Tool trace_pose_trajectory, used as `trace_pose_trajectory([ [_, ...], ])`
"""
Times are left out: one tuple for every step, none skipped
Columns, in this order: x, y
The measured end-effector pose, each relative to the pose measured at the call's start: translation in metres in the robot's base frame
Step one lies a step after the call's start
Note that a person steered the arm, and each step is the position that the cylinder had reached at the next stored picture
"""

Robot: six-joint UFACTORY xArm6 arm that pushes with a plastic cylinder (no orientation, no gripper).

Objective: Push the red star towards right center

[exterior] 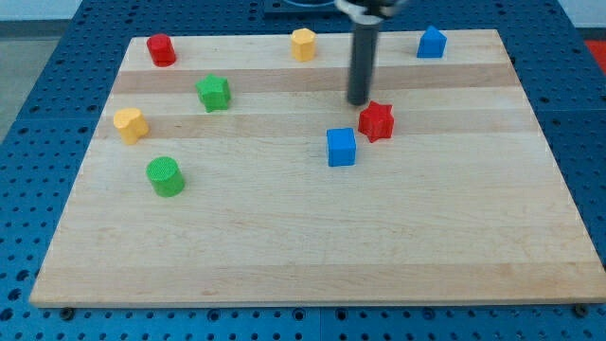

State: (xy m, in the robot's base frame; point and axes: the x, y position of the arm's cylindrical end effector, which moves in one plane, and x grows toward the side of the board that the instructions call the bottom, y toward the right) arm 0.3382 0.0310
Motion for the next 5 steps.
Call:
trace_pose_trajectory([
  [0.025, -0.033],
  [0.055, -0.022],
  [0.056, 0.054],
  [0.056, 0.137],
  [0.056, 0.151],
])
